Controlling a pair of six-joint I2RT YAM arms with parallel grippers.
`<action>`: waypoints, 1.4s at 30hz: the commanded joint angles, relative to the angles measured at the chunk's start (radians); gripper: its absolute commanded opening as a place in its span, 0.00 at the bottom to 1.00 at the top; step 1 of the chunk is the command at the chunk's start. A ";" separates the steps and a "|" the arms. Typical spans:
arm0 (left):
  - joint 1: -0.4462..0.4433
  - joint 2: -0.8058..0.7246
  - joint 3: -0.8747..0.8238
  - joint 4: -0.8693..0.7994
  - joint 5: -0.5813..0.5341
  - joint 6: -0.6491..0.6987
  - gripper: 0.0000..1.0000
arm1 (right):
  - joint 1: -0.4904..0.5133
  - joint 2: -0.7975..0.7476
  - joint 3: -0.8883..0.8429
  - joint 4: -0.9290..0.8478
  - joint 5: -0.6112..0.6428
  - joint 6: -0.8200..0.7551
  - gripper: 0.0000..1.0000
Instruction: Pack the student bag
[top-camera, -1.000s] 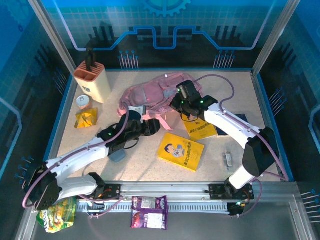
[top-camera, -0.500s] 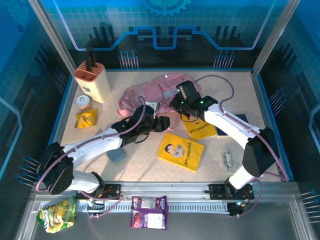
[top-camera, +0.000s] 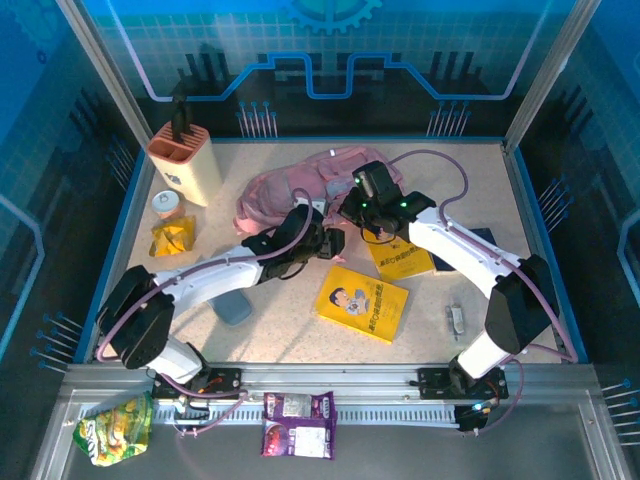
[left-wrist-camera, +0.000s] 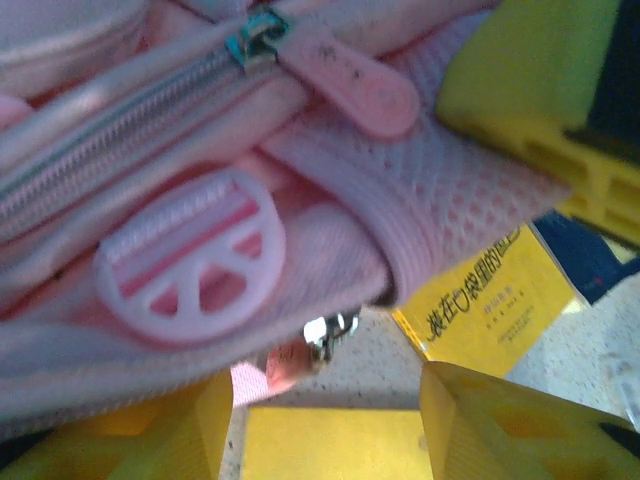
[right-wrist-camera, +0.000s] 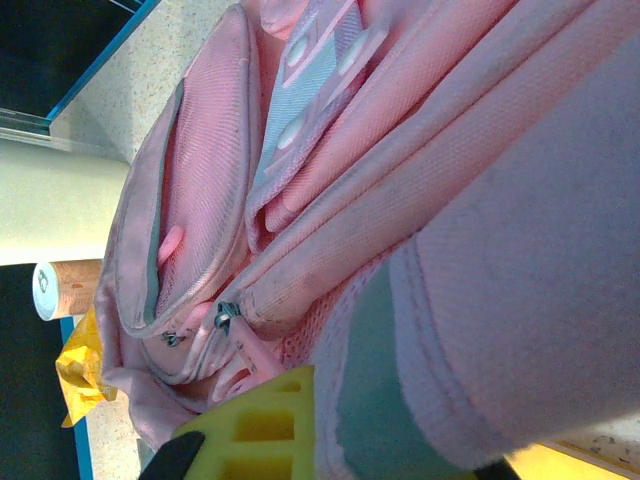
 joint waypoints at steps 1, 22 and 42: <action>-0.005 0.022 0.051 0.035 -0.075 0.044 0.55 | 0.019 -0.056 0.007 0.044 -0.031 0.008 0.00; 0.017 -0.034 0.015 0.033 -0.135 0.003 0.00 | -0.014 -0.090 -0.025 0.057 -0.075 -0.012 0.00; 0.203 -0.332 -0.237 -0.219 0.023 0.059 0.00 | -0.195 -0.080 0.011 0.025 -0.311 -0.123 0.00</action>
